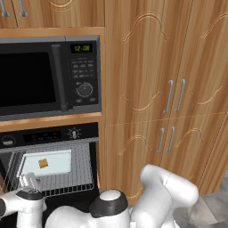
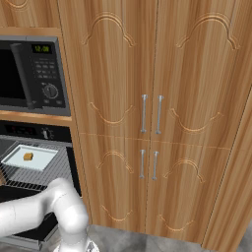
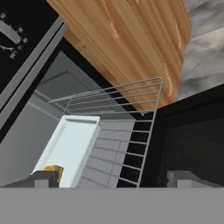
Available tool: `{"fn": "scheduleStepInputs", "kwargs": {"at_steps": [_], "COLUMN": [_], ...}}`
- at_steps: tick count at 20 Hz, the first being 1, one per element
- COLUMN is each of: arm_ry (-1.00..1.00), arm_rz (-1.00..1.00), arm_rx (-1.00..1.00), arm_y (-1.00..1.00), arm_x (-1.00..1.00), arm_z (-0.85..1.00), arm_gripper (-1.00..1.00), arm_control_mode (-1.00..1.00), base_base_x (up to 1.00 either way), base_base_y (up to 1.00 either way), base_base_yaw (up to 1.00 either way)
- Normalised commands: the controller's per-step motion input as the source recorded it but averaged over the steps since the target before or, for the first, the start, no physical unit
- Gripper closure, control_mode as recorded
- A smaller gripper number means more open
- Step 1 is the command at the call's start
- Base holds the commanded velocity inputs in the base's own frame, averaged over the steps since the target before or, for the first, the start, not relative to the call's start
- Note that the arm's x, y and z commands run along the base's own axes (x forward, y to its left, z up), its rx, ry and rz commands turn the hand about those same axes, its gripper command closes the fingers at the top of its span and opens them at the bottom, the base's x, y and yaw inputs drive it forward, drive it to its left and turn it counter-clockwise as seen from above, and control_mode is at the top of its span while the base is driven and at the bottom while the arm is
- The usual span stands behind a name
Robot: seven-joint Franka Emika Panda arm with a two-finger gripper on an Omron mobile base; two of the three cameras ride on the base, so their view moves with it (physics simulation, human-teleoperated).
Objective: Take the baked cake out of the oven and place it on the plate for cooling. Then close the oven door.
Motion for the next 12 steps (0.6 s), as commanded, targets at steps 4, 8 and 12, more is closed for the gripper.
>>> {"fn": "scheduleStepInputs", "kwargs": {"at_steps": [4,8,12], "arm_ry": [0.33,0.0,0.0], "arm_rz": [0.31,-0.07,-0.37], "arm_rx": [-0.1,0.06,0.1], "arm_y": [-0.08,0.03,0.15], "arm_x": [0.41,0.45,0.36], "arm_z": [0.19,0.3,0.33], "arm_gripper": [-1.0,-1.0,-1.0], "arm_control_mode": [-1.0,-1.0,-1.0], "base_base_x": [0.0,0.0,0.0], "base_base_y": [0.0,0.0,0.0], "base_base_yaw": [0.0,0.0,0.0]}}
